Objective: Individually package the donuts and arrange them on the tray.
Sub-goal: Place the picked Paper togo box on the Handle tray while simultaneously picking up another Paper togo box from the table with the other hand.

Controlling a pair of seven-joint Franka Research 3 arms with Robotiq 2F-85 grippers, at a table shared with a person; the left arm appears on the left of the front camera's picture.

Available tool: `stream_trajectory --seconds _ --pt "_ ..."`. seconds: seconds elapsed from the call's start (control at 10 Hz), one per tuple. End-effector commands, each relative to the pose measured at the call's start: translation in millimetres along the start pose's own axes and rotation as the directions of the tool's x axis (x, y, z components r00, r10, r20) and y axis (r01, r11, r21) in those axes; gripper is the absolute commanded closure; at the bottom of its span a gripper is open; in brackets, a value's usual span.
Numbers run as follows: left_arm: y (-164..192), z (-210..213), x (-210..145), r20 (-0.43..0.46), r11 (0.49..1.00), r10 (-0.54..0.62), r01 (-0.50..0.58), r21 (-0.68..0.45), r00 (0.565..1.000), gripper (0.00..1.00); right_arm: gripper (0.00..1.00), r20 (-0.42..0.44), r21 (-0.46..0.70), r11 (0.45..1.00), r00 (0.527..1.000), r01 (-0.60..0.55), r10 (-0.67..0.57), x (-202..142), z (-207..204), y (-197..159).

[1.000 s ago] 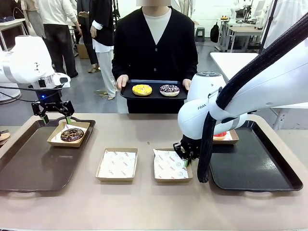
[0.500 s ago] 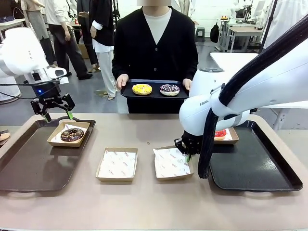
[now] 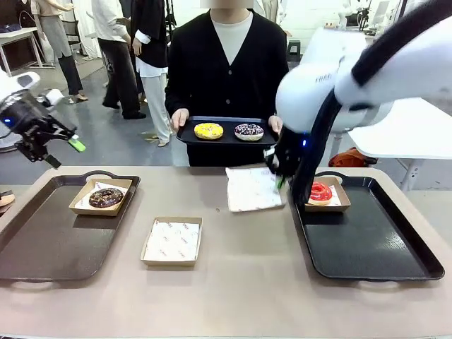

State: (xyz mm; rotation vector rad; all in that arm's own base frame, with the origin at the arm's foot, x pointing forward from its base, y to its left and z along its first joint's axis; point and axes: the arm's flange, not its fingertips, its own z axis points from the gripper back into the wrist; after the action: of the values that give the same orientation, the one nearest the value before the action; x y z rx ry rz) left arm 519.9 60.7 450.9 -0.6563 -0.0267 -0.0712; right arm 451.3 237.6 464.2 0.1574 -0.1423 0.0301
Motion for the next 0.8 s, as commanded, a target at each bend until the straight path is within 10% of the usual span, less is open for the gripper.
stream_trajectory --seconds 0.0,0.7 --pt "25 3 -19 -0.005 0.984 -0.014 0.013 -0.177 1.0 0.0 1.0 -0.02 -0.017 1.0 1.0 0.017 -0.017 30 16 6" --pt "80 37 -91 0.115 0.826 0.102 -0.02 -0.563 0.988 0.0 1.0 -0.112 -0.024 0.996 0.99 0.083 -0.085 100 24 28"
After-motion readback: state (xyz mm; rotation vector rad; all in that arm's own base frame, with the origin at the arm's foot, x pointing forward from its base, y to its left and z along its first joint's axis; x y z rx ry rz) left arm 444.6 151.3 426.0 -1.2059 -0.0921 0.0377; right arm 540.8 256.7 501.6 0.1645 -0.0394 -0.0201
